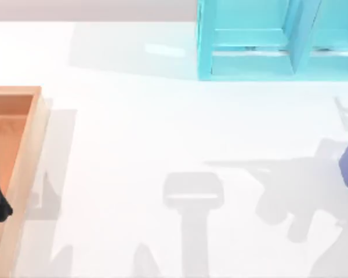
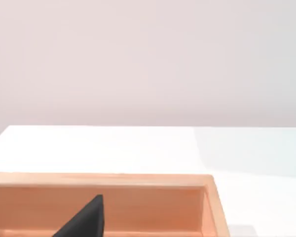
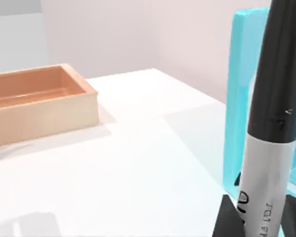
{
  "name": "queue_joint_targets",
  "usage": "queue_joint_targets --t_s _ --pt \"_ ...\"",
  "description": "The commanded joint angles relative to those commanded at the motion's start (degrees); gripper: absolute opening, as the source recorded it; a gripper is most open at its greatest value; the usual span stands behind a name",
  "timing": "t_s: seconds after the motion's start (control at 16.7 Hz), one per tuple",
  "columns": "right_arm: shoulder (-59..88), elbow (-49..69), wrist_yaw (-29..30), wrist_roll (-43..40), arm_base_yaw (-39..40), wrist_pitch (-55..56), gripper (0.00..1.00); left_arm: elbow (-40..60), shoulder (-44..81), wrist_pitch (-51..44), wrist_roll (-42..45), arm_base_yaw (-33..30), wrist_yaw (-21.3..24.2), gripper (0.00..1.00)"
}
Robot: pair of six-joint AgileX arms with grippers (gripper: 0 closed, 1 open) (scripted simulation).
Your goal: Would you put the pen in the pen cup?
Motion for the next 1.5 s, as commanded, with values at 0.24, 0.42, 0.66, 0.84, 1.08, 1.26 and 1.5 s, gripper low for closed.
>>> queue_joint_targets --t_s 0.24,0.42,0.66,0.84,1.08,1.26,1.5 --pt "0.73 -0.11 -1.32 -0.44 -1.99 2.0 0.0 0.0 0.0 0.0 0.0 0.0 0.0 1.0" --pt "0.73 -0.11 -1.32 -0.44 -1.99 2.0 0.0 0.0 0.0 0.0 0.0 0.0 0.0 1.0" --pt "0.73 -0.11 -1.32 -0.44 -1.99 2.0 0.3 0.0 0.0 0.0 0.0 0.0 0.0 1.0" --pt "0.73 -0.11 -1.32 -0.44 -1.99 2.0 0.53 0.0 0.0 0.0 0.0 0.0 0.0 1.0" --pt "0.73 -0.11 -1.32 -0.44 -1.99 2.0 0.83 0.0 0.0 0.0 0.0 0.0 0.0 1.0" --pt "0.73 -0.11 -1.32 -0.44 -1.99 2.0 1.0 0.0 0.0 0.0 0.0 0.0 0.0 1.0" --pt "0.73 -0.11 -1.32 -0.44 -1.99 2.0 1.0 0.0 0.0 0.0 0.0 0.0 0.0 1.0"
